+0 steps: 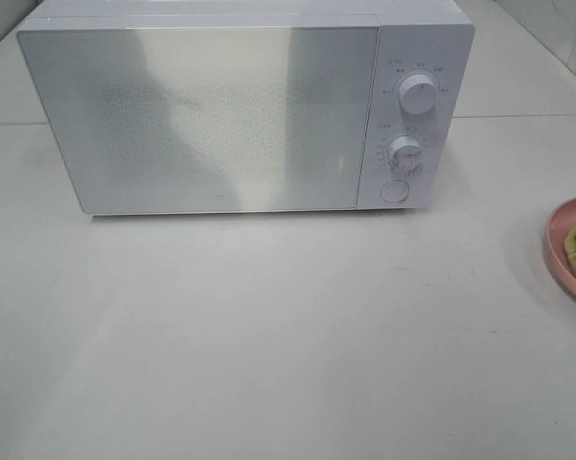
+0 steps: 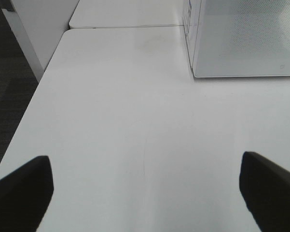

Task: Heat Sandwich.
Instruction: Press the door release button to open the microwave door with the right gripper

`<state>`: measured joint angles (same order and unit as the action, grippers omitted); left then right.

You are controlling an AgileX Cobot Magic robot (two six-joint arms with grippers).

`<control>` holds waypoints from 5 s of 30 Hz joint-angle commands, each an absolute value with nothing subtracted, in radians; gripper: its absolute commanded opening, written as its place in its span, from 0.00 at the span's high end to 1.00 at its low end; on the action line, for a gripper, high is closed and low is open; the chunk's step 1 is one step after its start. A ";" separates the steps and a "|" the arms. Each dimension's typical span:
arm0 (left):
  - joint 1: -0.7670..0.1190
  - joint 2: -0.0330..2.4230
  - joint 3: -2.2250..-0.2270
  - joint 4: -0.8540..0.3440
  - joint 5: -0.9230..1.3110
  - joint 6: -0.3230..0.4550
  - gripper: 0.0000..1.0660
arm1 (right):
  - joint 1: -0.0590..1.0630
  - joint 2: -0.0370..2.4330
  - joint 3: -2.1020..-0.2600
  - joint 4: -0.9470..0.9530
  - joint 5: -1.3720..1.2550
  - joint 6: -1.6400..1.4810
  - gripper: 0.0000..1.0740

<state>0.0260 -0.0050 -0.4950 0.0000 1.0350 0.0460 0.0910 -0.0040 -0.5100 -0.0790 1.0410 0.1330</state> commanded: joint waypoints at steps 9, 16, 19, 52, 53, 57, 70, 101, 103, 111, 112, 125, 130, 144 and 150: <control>0.027 -0.031 -0.492 -0.008 1.028 0.039 0.03 | 0.084 0.012 -0.546 -0.078 0.998 0.135 0.29; 0.027 -0.031 -0.492 -0.008 1.028 0.039 0.03 | 0.084 0.130 -0.561 -0.078 0.907 0.135 0.29; 0.027 -0.031 -0.492 -0.008 1.028 0.039 0.03 | 0.084 0.211 -0.561 -0.078 0.845 0.135 0.29; 0.027 -0.031 -0.492 -0.008 1.028 0.039 0.03 | 0.084 0.915 -0.561 -0.080 0.140 0.134 0.29; 0.027 -0.031 -0.492 -0.008 1.028 0.039 0.03 | 0.084 0.915 -0.561 -0.080 0.140 0.134 0.29; 0.027 -0.031 -0.492 -0.008 1.028 0.039 0.03 | 0.084 1.031 -0.561 -0.078 -0.046 0.137 0.29; 0.027 -0.031 -0.492 -0.008 1.028 0.039 0.03 | 0.085 1.216 -0.480 -0.073 -0.480 0.136 0.29; 0.027 -0.031 -0.492 -0.008 1.028 0.039 0.03 | 0.528 1.563 -0.234 0.454 -1.161 -0.146 0.29; 0.027 -0.031 -0.492 -0.008 1.028 0.039 0.03 | 0.592 1.597 -0.234 0.532 -1.192 -0.146 0.29; 0.027 -0.031 -0.492 -0.008 1.028 0.039 0.03 | 0.708 1.658 -0.234 0.635 -1.228 -0.153 0.29; 0.027 -0.031 -0.492 -0.008 1.028 0.039 0.03 | 0.729 1.664 -0.234 0.657 -1.237 -0.153 0.29; 0.027 -0.031 -0.492 -0.008 1.028 0.040 0.03 | 0.749 1.664 -0.234 0.686 -1.242 -0.069 0.29; 0.027 -0.031 -0.492 -0.008 1.028 0.040 0.03 | 0.749 1.664 -0.234 0.686 -1.241 0.305 0.29; 0.027 -0.031 -0.492 -0.008 1.028 0.040 0.03 | 0.749 1.664 -0.234 0.681 -1.180 1.173 0.29; 0.027 -0.031 -0.492 -0.008 1.028 0.040 0.03 | 0.749 1.664 -0.234 0.679 -1.160 1.349 0.34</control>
